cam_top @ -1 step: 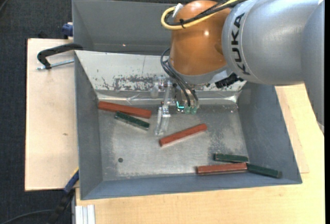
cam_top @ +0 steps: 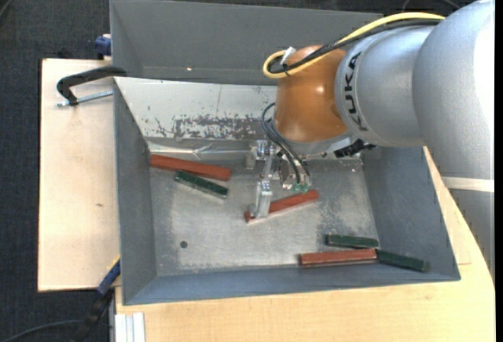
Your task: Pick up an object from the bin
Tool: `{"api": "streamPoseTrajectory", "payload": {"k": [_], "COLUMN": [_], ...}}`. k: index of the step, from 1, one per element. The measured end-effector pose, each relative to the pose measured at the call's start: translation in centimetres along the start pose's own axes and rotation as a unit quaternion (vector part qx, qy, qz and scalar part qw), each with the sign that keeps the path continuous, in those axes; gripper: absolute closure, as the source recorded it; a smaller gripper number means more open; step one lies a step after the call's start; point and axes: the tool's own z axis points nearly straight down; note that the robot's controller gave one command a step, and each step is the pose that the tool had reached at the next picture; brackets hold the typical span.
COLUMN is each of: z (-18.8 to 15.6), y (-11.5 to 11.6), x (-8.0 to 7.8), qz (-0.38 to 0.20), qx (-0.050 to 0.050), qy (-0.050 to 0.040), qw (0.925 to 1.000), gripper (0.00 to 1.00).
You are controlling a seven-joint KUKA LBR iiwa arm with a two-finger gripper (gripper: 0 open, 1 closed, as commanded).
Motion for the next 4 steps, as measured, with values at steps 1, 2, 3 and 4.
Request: {"api": "streamPoseTrajectory", "payload": {"k": [1, 2, 3, 4], "z": [-0.2, -0.3, -0.3, -0.3], "y": [8.4, 8.1, 8.1, 10.3], "x": [5.6, 5.2, 5.3, 2.5], "qz": [-0.019, -0.017, -0.017, 0.197], "qx": [0.0, -0.001, -0.001, -0.002], "qy": [0.0011, -0.0029, -0.0026, -0.0046], "qw": [0.9998, 0.9999, 0.9999, 0.9803], "gripper": [0.0, 1.0, 0.0, 0.0]}}
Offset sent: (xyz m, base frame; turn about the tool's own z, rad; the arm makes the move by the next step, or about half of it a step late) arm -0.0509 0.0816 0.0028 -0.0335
